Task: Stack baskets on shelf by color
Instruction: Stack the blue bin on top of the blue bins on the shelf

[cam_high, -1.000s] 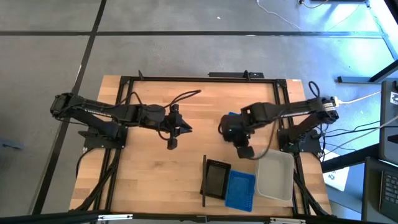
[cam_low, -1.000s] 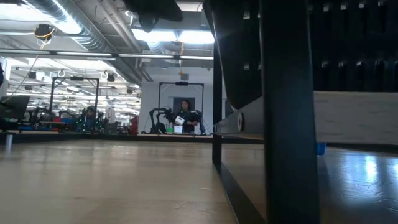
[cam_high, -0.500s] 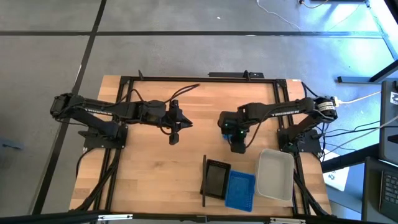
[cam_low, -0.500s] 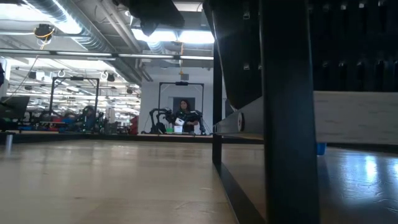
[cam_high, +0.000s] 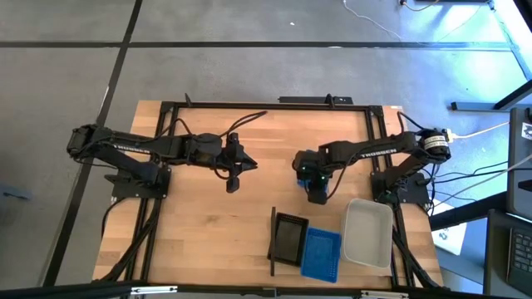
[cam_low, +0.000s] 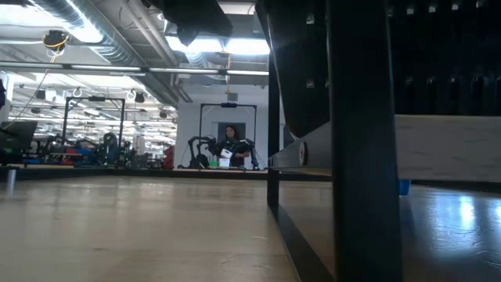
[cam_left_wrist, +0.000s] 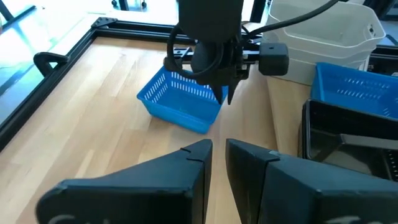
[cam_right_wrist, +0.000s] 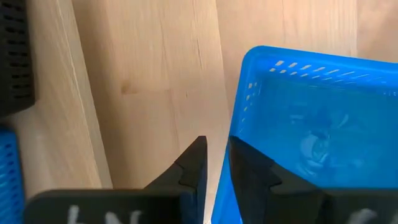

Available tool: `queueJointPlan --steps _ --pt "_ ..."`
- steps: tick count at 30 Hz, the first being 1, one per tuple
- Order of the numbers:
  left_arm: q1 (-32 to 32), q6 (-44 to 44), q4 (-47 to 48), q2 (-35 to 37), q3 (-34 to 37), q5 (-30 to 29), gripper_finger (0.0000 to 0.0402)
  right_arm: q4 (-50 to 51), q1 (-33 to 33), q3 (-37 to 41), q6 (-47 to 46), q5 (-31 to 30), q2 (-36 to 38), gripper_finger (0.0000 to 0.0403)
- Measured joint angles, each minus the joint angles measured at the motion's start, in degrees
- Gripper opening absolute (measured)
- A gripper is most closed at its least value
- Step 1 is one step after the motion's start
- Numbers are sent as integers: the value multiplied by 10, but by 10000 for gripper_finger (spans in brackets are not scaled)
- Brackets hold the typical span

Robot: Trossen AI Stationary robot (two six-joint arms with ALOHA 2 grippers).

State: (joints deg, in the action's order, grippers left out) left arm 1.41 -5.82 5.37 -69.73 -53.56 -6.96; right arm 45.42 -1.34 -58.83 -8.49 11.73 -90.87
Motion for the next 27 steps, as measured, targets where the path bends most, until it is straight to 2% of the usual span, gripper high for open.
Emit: queueJointPlan --steps 12,27 --pt "0 0 0 0 0 0 39 -59 0 49 0 -5 0 64" --pt "0 0 0 0 0 0 39 -63 0 14 27 -17 0 64"
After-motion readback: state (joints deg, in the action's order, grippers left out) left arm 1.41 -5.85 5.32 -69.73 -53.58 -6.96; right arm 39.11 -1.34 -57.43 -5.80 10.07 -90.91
